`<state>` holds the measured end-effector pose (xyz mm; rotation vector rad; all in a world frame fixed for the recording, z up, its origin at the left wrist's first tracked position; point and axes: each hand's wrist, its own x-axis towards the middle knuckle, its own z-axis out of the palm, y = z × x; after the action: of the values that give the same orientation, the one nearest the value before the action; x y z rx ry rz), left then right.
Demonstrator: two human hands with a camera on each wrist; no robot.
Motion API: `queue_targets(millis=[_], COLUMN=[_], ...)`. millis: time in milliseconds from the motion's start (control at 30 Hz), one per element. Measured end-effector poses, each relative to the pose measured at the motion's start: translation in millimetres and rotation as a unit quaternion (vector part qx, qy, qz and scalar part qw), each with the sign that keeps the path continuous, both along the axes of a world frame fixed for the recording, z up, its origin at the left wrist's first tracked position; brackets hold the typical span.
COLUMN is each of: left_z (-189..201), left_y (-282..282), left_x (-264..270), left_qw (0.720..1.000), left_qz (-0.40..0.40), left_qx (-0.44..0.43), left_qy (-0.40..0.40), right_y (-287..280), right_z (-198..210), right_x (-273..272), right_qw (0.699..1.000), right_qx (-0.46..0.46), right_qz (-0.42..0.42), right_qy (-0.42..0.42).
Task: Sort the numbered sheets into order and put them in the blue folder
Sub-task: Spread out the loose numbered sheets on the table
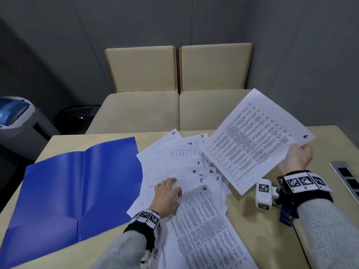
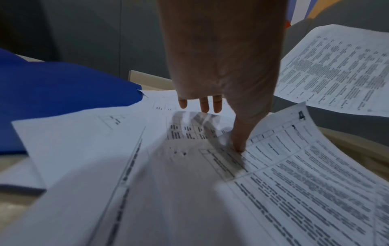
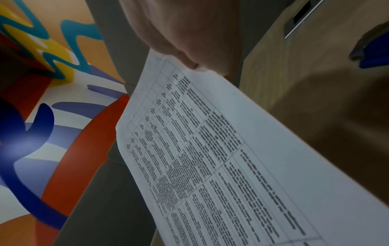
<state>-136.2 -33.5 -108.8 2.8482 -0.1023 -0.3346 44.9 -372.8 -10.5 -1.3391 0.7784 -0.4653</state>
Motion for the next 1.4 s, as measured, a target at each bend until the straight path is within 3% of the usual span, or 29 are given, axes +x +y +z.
queue_targets(millis=[233, 367, 533, 667, 800, 833, 900, 1033, 1200, 1333, 1400], left_z=[14, 27, 51, 75, 82, 79, 73, 62, 46, 44, 45], left_y=[-2, -9, -7, -2, 0, 0, 1, 2, 0, -6, -5], left_x=[13, 4, -30, -42, -41, -40, -36, -23, -2, 9, 12], left_qw=[1.000, 0.995, 0.965, 0.951, 0.962, 0.967, 0.977, 0.994, 0.993, 0.990, 0.989], left_qz=[-0.015, -0.066, -0.156, -0.172, -0.161, -0.154, -0.136, -0.087, -0.036, -0.052, -0.054], left_qx=[0.011, -0.017, -0.033, -0.051, -0.061, -0.065, -0.070, -0.072, -0.052, -0.015, -0.005], left_qy=[0.022, -0.075, -0.206, -0.250, -0.210, -0.194, -0.147, -0.006, 0.098, 0.132, 0.140], right_y=[15, 23, 46, 81, 109, 117, 136, 144, 137, 139, 137], right_z=[14, 27, 32, 2, -85, -91, -67, -63, -86, -84, -81], right_x=[-14, -15, -10, -13, -28, -42, -80, -109, -107, -110, -111], right_qw=[0.997, 0.995, 0.989, 0.955, 0.876, 0.854, 0.836, 0.813, 0.783, 0.800, 0.789], right_qx=[0.068, 0.081, 0.072, 0.036, 0.029, 0.038, 0.051, 0.056, 0.076, 0.152, 0.139], right_qz=[0.031, 0.057, 0.130, 0.286, 0.453, 0.485, 0.501, 0.503, 0.500, 0.481, 0.506], right_qy=[0.001, -0.001, -0.003, 0.070, 0.163, 0.185, 0.218, 0.287, 0.361, 0.325, 0.318])
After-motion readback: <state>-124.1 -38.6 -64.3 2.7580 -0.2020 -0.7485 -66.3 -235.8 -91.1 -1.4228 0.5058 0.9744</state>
